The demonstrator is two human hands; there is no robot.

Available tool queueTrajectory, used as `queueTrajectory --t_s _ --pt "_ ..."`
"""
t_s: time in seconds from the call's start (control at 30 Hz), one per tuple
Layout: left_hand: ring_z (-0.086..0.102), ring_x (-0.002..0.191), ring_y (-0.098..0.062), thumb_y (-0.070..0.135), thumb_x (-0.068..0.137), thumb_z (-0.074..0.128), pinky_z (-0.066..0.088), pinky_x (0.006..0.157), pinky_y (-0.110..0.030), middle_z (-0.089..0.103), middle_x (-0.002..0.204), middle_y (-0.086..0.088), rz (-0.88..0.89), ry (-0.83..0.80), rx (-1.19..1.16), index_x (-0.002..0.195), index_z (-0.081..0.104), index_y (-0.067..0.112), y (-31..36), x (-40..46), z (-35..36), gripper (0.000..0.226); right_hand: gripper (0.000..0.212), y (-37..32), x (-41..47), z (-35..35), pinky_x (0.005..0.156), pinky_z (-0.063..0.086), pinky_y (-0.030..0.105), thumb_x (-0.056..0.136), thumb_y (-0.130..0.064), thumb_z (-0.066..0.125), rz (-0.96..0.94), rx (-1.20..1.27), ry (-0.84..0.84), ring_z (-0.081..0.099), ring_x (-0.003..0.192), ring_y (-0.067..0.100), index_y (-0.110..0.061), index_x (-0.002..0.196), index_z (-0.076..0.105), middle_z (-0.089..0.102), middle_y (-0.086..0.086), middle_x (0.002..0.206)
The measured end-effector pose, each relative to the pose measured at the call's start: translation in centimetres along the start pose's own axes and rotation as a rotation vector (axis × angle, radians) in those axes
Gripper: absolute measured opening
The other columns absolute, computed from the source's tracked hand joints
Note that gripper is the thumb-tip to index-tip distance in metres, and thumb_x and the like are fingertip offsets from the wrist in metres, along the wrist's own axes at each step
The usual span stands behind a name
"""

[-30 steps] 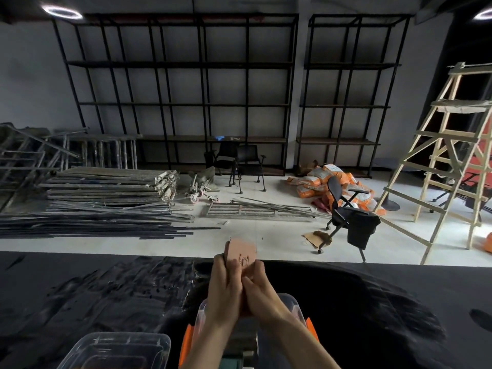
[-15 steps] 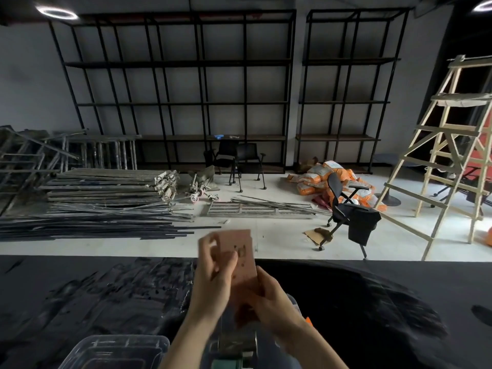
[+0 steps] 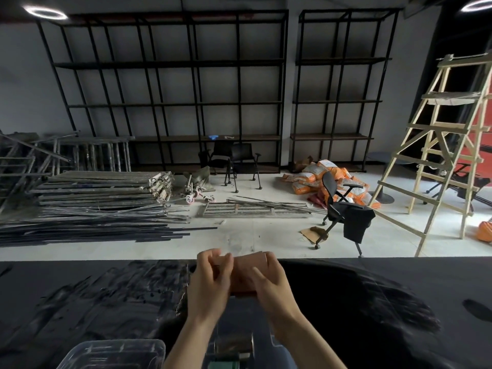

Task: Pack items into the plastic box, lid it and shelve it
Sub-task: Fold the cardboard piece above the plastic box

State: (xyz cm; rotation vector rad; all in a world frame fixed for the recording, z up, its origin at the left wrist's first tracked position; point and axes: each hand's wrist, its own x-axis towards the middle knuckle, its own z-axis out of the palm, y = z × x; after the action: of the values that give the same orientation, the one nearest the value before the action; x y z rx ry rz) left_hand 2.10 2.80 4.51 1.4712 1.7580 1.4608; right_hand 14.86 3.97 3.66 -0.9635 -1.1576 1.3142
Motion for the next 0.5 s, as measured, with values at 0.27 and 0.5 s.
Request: queueTrajectory --t_s 0.27,0.5 --pt "0.063 0.08 0.01 0.01 0.098 0.057 0.048 0.062 -0.007 0.066 0.095 0.004 0.043 -0.221 -0.058 0.109 0.054 0.016 -1.0 -0.3 -0.5 0.013 0.027 -0.3 0.6 -2.0 0.058 0.061 0.047 0.075 -0.008 0.065 0.045 -0.172 -0.009 0.073 0.074 0.039 0.001 0.098 0.056 0.072 0.025 0.087" --pt "0.062 0.105 -0.007 0.047 0.09 0.058 0.055 0.083 -0.029 0.058 0.124 0.007 0.244 -0.289 0.433 0.115 0.047 0.033 -1.6 -0.2 -0.9 0.03 0.021 0.2 1.0 -2.9 0.058 0.06 0.041 0.075 0.001 0.068 0.057 -0.139 -0.035 0.072 0.069 0.031 0.001 0.095 0.063 0.072 0.028 0.086"
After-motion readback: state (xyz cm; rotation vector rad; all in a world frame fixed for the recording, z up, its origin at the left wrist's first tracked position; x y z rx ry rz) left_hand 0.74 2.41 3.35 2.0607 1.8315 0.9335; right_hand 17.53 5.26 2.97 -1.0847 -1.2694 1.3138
